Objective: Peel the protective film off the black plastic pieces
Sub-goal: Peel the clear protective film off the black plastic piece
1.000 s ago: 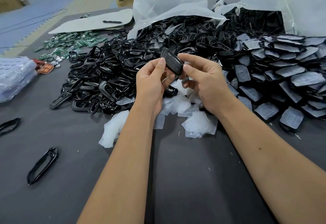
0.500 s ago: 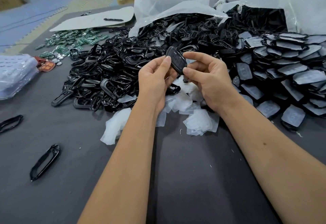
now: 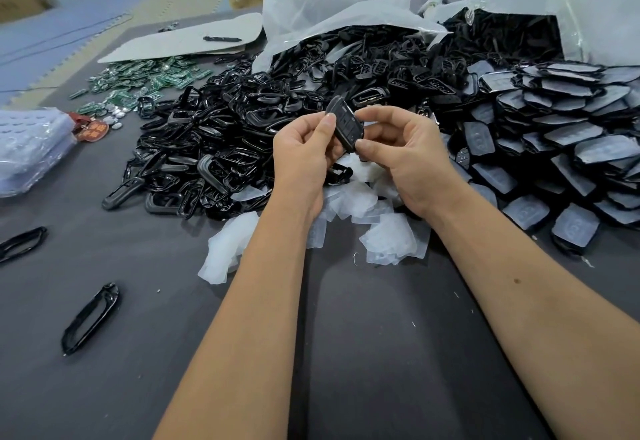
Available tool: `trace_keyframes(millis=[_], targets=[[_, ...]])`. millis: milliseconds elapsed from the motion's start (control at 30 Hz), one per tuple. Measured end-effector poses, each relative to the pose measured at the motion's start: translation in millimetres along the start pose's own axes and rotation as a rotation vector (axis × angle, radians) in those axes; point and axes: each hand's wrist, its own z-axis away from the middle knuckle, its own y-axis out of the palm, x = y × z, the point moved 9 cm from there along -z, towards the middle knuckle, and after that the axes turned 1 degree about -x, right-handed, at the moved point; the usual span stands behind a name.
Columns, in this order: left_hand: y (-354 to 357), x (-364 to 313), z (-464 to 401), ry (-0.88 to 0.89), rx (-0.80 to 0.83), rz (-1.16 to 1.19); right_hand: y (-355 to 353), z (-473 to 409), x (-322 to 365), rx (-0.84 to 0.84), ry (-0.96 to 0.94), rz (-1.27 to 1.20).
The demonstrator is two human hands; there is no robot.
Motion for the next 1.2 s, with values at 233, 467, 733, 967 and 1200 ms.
trace_keyframes(millis=[233, 467, 733, 967, 1200], targets=[[-3, 0, -2, 0.006, 0.013, -0.038, 4, 0, -4, 0.026, 0.066, -0.091], [5, -4, 3, 0.007, 0.069, -0.097, -4, -1, -6, -0.021, 0.077, -0.182], [7, -5, 4, -0.019, 0.085, -0.097, -7, 2, 1, -0.041, 0.058, -0.158], [-4, -18, 2, 0.209, -0.014, -0.316, 14, 1, 59, -0.118, -0.346, 0.725], [4, -22, 5, 0.207, 0.007, -0.257, 23, 9, 70, -0.103, -0.423, 0.923]])
